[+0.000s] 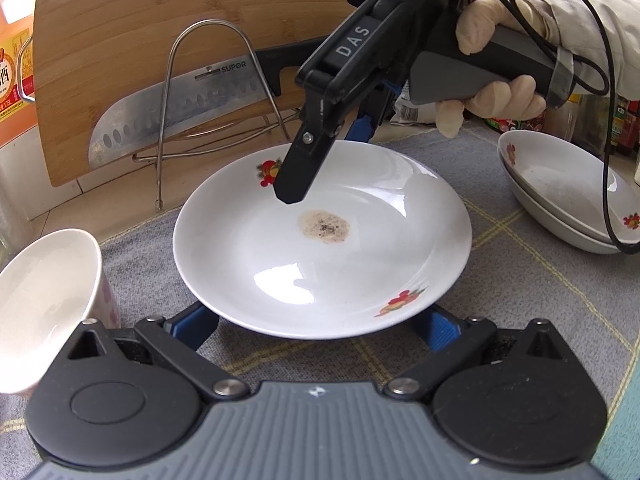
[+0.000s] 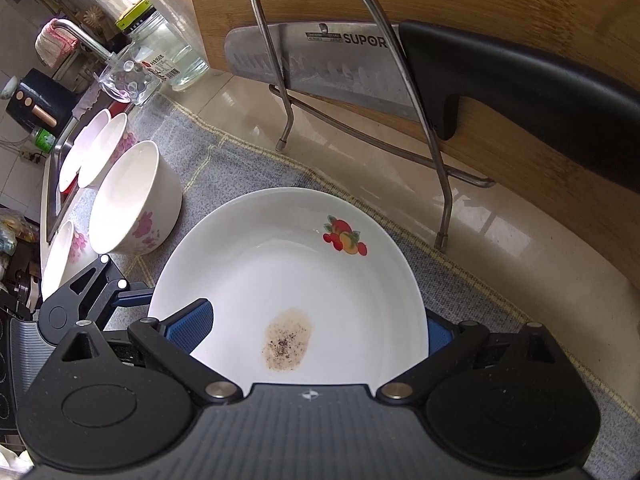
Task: Organize plates and bowls
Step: 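Lift the stained plate with the right gripper and carry it toward the stack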
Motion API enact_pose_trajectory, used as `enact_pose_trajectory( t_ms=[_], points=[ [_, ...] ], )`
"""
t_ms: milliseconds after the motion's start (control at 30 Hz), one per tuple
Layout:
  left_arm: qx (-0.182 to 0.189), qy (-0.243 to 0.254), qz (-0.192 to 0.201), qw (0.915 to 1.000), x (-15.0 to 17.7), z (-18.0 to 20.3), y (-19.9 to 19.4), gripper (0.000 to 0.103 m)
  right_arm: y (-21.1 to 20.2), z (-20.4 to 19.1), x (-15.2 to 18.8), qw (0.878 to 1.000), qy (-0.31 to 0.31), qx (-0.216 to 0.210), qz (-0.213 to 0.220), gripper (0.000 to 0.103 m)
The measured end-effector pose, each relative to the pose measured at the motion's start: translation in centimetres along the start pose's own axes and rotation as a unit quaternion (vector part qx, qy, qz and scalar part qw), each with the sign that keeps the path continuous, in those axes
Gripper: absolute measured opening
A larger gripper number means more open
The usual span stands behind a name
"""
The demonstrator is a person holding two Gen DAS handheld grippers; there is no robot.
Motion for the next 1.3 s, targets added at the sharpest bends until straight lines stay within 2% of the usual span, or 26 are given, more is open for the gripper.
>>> enact_pose_trajectory(
  t_ms=[567,900,1300],
  points=[
    [0.005,0.005,-0.008,0.9999,-0.1,0.2,-0.4,0.102,-0.1,-0.3,0.6,1.000,-0.003,0.006,0.002,0.103],
    [0.009,0.012,-0.009,0.9998,-0.3,0.9,-2.6,0.102,-1.1,-1.4,2.0,1.000,-0.001,0.005,0.009,0.103],
    [0.016,0.017,-0.011,0.9997,-0.4,3.0,-5.7,0.102,-3.3,-3.3,5.3,1.000,0.003,0.002,0.027,0.103]
  ],
)
Point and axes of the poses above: each gripper's, at about its wrist camera, not at the fingertips, and y roughly the way its jaws point, z to its right, x to its underside, the point moved 5 cm from there along y, roughly the way its jaws point, and after that the axes turned 12 degrees about y, right-handed, at the moved point
